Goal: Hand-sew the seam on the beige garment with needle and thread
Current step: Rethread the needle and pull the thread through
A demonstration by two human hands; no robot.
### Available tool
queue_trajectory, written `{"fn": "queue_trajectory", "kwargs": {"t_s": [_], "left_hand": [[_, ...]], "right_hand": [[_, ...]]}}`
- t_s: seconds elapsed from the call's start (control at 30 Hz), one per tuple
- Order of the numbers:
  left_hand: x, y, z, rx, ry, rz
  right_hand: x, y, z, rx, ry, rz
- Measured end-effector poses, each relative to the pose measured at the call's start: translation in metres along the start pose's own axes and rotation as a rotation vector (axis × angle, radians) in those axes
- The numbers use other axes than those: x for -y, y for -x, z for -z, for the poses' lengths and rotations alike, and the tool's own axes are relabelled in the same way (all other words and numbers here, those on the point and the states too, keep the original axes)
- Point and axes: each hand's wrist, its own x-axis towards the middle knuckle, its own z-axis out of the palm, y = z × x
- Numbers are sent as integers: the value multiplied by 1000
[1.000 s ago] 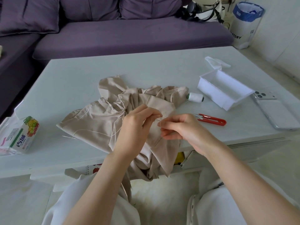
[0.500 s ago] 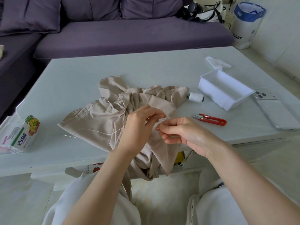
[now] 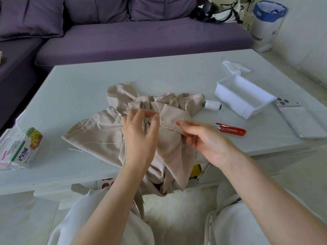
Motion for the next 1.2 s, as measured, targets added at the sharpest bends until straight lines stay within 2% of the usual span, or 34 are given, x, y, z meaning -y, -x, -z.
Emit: {"fn": "queue_trajectory", "kwargs": {"t_s": [0.13,0.3,0.47,0.63,0.83,1.07,1.2], "left_hand": [[-7,13,-5,146,-21,-14],[-8,15,-12,287,65,85],[-12,13,-10,355,317,187],[-12,11,-7,402,463,334],[-12,10,-5,416,539,404],[-11,5,-2,368,662,563],[-13,5,1,368,721,565]], "right_hand": [[-2,-3,-1,-28,0,26],[-6,-7,0,-26,0,55],[-6,-7,-1,-5,28,75],[-5,-6,-1,-17,51,147],[-8,-5,-6,-66,290,485],[-15,-12,-6,-163,593,879],[-17,-13,-5,-182,646,976]]}}
